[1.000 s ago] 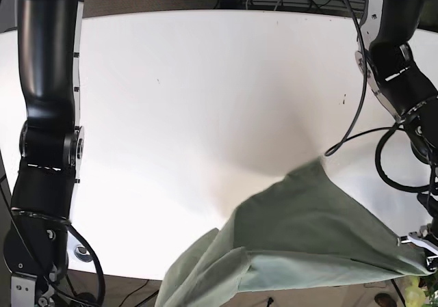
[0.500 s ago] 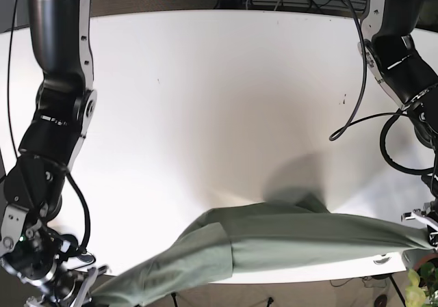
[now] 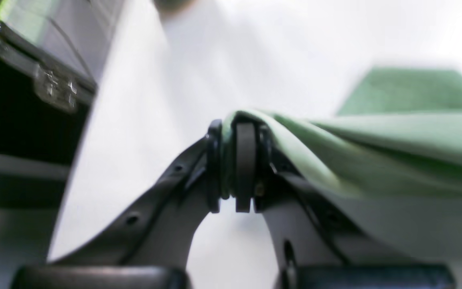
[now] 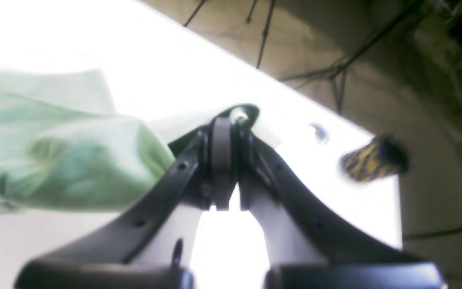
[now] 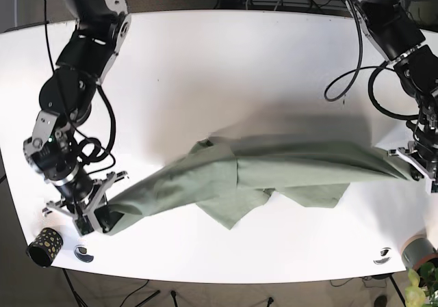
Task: Fold the T-shirt properly
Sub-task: 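Lift and spread the shirt between both grippers, pulling them apart, then drag the right gripper's shirt corner along the table away from the left gripper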
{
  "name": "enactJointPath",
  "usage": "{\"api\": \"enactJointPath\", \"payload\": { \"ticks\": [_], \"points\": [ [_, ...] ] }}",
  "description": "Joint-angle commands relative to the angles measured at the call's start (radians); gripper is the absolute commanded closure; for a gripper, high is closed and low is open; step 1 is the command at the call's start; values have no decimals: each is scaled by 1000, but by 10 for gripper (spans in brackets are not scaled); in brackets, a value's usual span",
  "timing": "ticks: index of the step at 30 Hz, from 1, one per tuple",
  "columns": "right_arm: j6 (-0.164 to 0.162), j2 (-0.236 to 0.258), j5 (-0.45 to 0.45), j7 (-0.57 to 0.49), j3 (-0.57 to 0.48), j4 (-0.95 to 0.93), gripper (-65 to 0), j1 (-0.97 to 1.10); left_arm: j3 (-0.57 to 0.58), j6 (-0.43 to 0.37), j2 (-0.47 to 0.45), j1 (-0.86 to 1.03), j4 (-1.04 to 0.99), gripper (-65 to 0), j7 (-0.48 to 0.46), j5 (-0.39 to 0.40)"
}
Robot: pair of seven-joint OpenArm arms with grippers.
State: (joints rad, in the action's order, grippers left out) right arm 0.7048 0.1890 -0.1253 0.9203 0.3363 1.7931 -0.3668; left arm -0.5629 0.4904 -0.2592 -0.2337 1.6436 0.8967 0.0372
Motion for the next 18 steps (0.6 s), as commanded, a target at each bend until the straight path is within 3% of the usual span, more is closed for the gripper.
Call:
{"api": "enactJointPath", "payload": {
  "ticks": [1,18],
  "points": [
    [-7,-10,-3,-25,30,53,0,30,-21,24,-18,9,19,0,-24,2],
    [-7,-173,-3,-25,217,144,0,457,-32,52,-24,270,17,0,-26,0]
  ]
}}
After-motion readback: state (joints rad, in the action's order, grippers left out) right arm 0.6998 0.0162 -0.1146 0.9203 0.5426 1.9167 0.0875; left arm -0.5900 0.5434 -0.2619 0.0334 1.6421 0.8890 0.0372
